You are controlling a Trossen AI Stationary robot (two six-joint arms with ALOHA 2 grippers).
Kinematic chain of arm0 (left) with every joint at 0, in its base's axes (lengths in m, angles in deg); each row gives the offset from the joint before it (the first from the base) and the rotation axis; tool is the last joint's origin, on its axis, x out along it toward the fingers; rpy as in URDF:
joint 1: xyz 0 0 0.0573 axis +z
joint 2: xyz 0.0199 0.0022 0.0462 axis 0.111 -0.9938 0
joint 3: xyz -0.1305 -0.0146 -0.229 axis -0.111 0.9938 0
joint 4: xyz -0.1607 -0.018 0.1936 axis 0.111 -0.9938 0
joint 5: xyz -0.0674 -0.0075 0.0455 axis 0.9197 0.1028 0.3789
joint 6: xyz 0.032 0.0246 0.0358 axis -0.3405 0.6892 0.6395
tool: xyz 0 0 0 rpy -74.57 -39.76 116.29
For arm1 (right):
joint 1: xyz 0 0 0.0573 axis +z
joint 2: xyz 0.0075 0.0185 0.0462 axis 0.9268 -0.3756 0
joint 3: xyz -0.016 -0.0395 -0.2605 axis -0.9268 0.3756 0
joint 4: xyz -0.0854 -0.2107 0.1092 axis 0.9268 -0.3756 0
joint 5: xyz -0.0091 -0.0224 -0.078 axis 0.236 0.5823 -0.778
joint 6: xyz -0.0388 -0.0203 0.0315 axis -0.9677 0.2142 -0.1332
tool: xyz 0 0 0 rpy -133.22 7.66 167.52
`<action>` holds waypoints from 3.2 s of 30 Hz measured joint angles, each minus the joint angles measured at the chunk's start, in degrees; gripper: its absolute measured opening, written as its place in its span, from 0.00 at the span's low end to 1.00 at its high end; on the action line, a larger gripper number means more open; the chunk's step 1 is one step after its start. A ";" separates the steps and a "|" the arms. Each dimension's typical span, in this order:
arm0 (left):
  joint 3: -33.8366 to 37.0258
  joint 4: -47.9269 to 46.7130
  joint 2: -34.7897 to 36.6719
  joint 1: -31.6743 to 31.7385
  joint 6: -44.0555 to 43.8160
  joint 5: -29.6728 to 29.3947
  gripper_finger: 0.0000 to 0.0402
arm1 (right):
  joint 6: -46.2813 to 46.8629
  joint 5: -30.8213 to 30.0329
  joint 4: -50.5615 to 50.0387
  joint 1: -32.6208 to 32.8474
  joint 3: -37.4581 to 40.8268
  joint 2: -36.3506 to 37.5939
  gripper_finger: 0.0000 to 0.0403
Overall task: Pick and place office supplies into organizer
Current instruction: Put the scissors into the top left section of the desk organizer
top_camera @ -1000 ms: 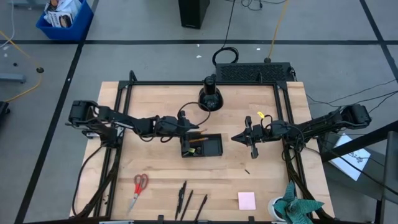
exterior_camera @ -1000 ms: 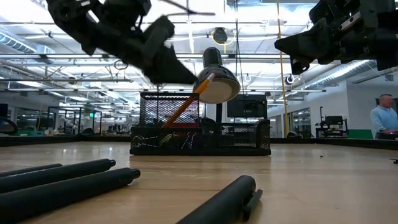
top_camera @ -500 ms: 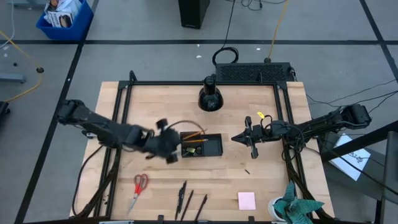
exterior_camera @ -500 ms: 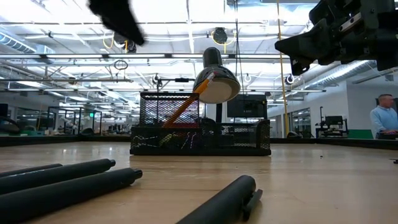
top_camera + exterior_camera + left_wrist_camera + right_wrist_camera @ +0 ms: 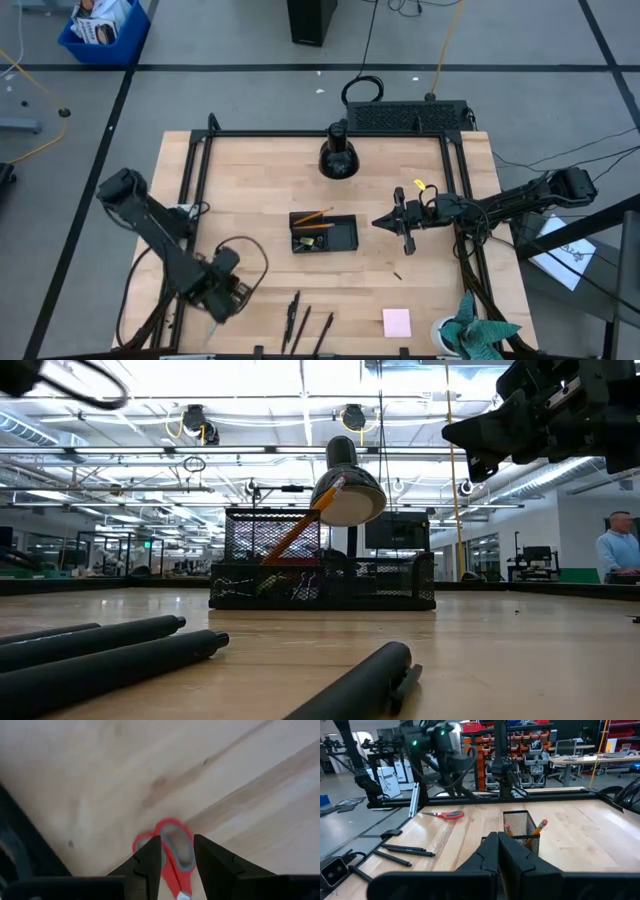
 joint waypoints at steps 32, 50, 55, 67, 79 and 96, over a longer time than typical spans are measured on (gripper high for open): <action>1.68 6.34 -9.66 -4.64 -8.89 1.31 0.29 | 1.25 0.00 -0.15 0.00 0.00 0.02 0.00; 13.90 22.47 -8.98 -5.93 -13.40 4.34 0.29 | 1.38 0.00 -0.80 0.00 -0.02 0.00 0.00; 14.05 22.83 -8.98 -5.95 -11.94 3.91 0.29 | 1.38 0.00 -0.77 0.00 -0.02 0.01 0.00; 14.09 23.54 -8.98 -5.99 -9.11 0.61 0.08 | 1.40 0.00 -0.90 0.00 -0.02 0.00 0.00; 13.02 24.75 -7.59 -5.12 2.27 -30.59 0.08 | 1.40 -0.02 -0.92 -0.01 -0.02 0.00 0.00; 12.82 55.16 11.62 8.97 78.35 -56.65 0.04 | 1.84 -0.03 -0.92 -0.02 -0.02 0.01 0.00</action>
